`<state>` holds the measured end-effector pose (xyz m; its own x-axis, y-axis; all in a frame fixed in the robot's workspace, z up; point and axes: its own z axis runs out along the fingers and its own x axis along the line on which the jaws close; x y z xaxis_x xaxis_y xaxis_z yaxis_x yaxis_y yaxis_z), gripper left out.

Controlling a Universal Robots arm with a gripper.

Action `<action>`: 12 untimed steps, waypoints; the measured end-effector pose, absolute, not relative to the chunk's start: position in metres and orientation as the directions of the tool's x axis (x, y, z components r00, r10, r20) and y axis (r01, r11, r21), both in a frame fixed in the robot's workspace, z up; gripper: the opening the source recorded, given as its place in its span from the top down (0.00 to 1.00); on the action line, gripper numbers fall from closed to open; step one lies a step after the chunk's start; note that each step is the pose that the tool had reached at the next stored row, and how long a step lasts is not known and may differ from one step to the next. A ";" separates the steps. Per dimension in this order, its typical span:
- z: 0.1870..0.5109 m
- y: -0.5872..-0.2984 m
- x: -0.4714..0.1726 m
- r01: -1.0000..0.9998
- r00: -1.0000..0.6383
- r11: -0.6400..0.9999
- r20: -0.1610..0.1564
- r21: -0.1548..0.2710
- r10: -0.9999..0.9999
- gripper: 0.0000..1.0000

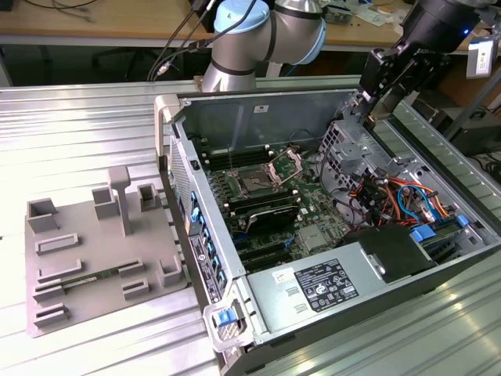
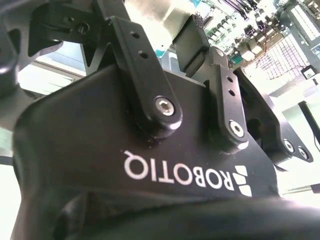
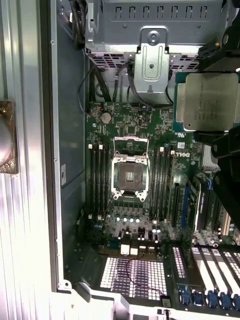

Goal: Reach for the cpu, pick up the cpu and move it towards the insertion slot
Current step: 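Pick up the cpu and move it towards the insertion slot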

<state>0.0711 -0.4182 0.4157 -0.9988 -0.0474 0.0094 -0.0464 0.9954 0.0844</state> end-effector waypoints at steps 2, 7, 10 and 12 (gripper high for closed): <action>0.416 -0.418 0.073 -0.047 -0.999 0.995 0.009 0.084 -0.047 0.45; 0.416 -0.418 0.078 -0.046 -0.999 0.995 0.009 0.084 -0.047 0.45; 0.416 -0.418 0.081 -0.046 -0.999 0.995 0.009 0.084 -0.047 0.45; 0.416 -0.418 0.083 -0.046 -0.999 0.995 0.009 0.084 -0.047 0.45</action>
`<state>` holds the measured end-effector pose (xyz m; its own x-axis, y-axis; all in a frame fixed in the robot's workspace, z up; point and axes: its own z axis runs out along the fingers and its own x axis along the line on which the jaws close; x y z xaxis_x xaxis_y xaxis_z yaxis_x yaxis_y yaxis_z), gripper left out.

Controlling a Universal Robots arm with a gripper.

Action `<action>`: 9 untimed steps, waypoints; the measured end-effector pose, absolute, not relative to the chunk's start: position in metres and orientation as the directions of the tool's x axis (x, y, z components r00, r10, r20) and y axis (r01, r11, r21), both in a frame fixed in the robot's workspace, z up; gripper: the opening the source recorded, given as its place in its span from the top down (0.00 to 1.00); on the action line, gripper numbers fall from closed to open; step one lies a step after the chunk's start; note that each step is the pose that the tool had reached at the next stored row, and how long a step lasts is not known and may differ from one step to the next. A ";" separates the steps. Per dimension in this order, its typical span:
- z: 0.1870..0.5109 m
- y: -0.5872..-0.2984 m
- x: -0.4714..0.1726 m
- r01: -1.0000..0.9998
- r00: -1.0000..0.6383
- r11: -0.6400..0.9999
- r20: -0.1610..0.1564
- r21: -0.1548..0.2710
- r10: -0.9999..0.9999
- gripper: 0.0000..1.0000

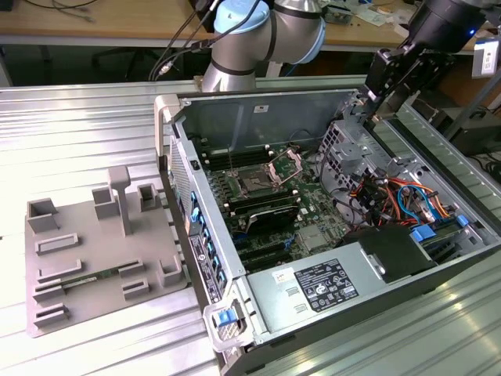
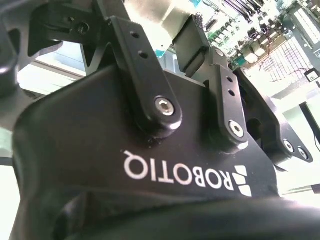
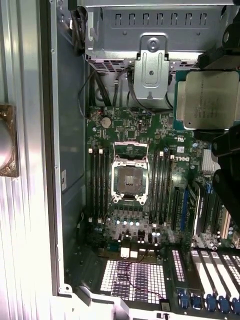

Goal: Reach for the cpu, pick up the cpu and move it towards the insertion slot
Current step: 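Pick up the cpu and move it towards the insertion slot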

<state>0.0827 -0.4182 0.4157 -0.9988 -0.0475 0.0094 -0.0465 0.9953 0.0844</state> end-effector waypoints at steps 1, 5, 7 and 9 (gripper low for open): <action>0.416 -0.418 0.084 -0.046 -0.999 0.995 0.009 0.084 -0.047 0.45; 0.416 -0.418 0.088 -0.047 -0.999 0.995 0.009 0.084 -0.047 0.45; 0.416 -0.418 0.091 -0.046 -0.999 0.995 0.009 0.084 -0.047 0.45; 0.416 -0.418 0.093 -0.046 -0.999 0.995 0.009 0.084 -0.047 0.45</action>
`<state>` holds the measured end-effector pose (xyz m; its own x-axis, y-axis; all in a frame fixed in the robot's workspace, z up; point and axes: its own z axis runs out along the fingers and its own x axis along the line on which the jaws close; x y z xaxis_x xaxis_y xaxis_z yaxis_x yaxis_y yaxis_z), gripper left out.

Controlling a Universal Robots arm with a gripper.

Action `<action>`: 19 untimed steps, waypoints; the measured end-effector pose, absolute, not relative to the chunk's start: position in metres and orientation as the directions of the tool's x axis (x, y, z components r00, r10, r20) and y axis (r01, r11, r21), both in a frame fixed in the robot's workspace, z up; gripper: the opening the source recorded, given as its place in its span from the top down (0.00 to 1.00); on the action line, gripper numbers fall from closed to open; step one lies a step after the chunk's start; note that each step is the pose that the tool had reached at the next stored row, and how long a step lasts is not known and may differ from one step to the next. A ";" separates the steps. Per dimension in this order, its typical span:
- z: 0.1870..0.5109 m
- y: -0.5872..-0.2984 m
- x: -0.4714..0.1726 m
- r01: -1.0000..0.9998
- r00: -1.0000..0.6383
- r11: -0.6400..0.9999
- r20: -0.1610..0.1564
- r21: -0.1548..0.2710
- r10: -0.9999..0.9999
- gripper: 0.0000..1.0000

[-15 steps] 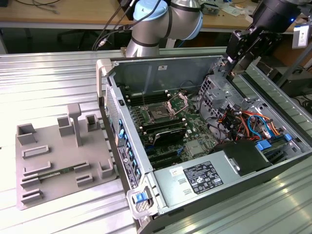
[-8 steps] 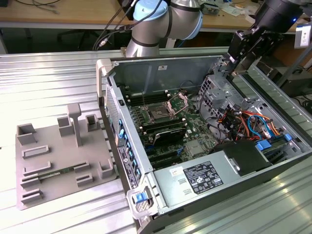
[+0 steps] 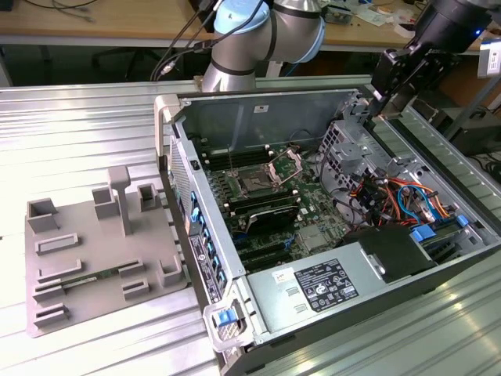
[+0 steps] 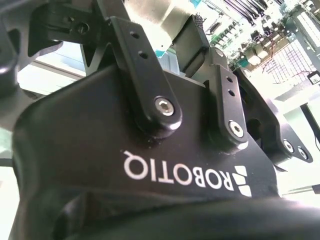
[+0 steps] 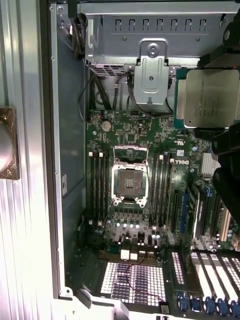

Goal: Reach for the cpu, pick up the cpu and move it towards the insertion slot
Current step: 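Pick up the cpu and move it towards the insertion slot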

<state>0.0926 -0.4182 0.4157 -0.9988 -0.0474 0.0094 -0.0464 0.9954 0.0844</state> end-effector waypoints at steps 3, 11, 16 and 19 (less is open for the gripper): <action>0.416 -0.418 0.095 -0.046 -0.999 0.995 0.009 0.084 -0.047 0.45; 0.416 -0.418 0.103 -0.046 -0.999 0.995 0.009 0.084 -0.047 0.45; 0.416 -0.418 0.109 -0.046 -0.999 0.995 0.009 0.084 -0.047 0.45; 0.416 -0.418 0.111 -0.046 -0.999 0.995 0.009 0.084 -0.047 0.45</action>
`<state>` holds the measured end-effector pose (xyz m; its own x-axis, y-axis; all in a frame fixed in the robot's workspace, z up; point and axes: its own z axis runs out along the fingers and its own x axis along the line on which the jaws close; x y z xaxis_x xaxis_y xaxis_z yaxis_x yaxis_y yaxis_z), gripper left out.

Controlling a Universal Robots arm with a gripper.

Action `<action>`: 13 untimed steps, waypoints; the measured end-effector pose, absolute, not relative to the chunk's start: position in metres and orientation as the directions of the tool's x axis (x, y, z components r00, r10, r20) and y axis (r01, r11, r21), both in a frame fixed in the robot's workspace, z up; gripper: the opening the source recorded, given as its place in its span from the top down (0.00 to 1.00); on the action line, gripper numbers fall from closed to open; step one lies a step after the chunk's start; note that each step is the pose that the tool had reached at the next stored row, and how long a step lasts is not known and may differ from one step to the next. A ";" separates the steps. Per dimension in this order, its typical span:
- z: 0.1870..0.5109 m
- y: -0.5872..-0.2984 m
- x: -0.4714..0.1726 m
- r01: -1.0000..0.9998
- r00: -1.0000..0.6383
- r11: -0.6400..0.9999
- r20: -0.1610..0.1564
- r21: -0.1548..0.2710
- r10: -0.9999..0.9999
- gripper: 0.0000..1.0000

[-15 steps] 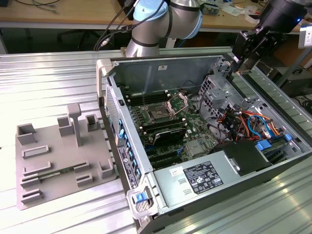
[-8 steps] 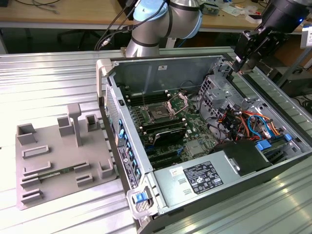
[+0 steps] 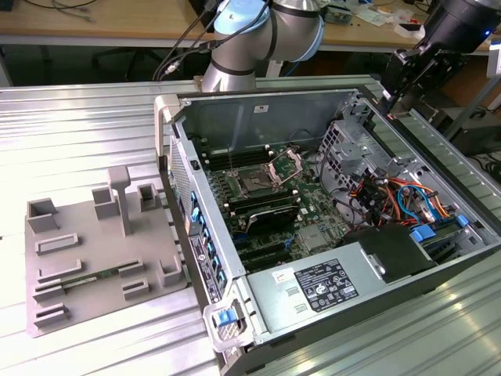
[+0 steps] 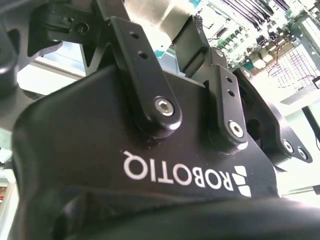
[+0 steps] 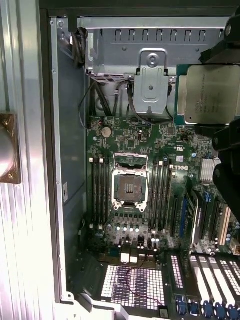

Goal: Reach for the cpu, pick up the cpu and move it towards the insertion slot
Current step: 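Pick up the cpu and move it towards the insertion slot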

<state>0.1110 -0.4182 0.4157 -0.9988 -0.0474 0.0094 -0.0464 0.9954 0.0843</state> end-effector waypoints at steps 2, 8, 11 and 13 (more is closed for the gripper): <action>0.416 -0.418 0.113 -0.046 -0.999 0.995 0.009 0.084 -0.047 0.45; 0.416 -0.418 0.118 -0.046 -0.999 0.995 0.009 0.084 -0.047 0.45; 0.416 -0.418 0.121 -0.046 -0.999 0.995 0.009 0.084 -0.047 0.45; 0.416 -0.418 0.123 -0.046 -0.999 0.995 0.009 0.084 -0.047 0.45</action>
<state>0.1226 -0.4182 0.4157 -0.9988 -0.0475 0.0094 -0.0465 0.9954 0.0843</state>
